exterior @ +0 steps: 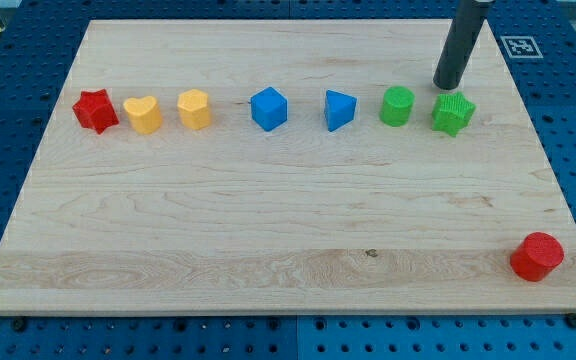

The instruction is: Take the green star towards the red circle

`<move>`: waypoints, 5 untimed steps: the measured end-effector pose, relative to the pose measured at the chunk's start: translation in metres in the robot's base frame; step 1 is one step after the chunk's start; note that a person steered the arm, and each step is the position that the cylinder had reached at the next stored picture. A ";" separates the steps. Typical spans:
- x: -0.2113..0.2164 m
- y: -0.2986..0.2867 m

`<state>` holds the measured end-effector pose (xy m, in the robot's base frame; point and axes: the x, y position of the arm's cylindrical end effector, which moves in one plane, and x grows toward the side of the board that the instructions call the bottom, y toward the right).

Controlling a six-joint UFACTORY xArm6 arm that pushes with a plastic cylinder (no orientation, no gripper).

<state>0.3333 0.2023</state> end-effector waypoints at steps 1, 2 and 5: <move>0.019 -0.001; 0.043 -0.001; 0.108 -0.001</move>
